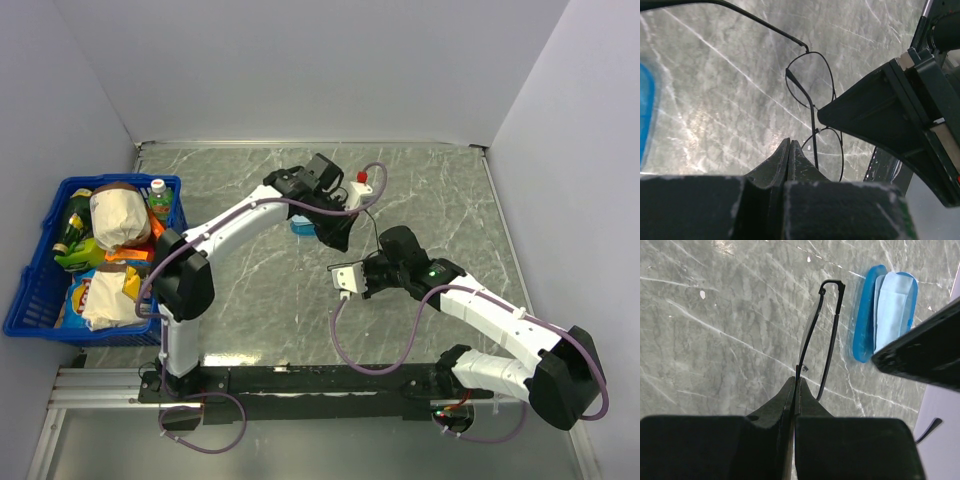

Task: Organize the sunglasses
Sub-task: Fold the left temple of the sunglasses with the sunglasses.

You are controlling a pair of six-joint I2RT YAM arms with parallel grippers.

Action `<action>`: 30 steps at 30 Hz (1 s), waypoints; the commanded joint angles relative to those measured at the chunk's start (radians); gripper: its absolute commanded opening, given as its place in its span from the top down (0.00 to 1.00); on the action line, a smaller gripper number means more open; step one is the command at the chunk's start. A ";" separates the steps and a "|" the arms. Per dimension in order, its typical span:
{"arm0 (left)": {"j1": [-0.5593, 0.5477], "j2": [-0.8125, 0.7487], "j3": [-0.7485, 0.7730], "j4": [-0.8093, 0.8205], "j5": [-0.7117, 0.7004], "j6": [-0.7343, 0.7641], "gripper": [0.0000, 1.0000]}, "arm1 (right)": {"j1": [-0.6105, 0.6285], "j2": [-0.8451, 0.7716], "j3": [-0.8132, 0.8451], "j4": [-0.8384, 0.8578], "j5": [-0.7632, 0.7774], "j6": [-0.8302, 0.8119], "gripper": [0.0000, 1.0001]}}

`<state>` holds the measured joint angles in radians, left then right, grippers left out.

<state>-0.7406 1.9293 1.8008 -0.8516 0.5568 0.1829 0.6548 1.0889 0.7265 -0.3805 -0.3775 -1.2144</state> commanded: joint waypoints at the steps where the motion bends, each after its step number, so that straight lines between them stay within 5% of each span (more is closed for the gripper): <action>1: -0.014 0.010 0.057 -0.018 0.019 0.020 0.99 | 0.008 -0.006 -0.006 0.034 -0.015 -0.013 1.00; 11: 0.067 -0.091 0.008 0.091 -0.061 -0.054 0.91 | 0.009 -0.027 0.001 -0.036 -0.067 -0.056 1.00; 13: 0.095 -0.127 -0.024 0.106 -0.055 -0.065 0.80 | 0.009 -0.040 0.002 -0.066 -0.109 -0.089 1.00; 15: 0.118 -0.153 -0.055 0.129 -0.061 -0.074 0.55 | 0.008 -0.046 0.002 -0.103 -0.141 -0.118 1.00; 18: 0.145 -0.170 -0.078 0.151 -0.080 -0.089 0.38 | 0.008 -0.046 0.016 -0.152 -0.155 -0.143 1.00; 30: 0.172 -0.133 -0.093 0.189 -0.189 -0.143 0.03 | 0.025 -0.113 0.016 -0.337 -0.342 -0.379 1.00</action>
<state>-0.5678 1.7844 1.6981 -0.6983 0.4114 0.0639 0.6655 1.0245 0.7326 -0.6609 -0.6033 -1.4872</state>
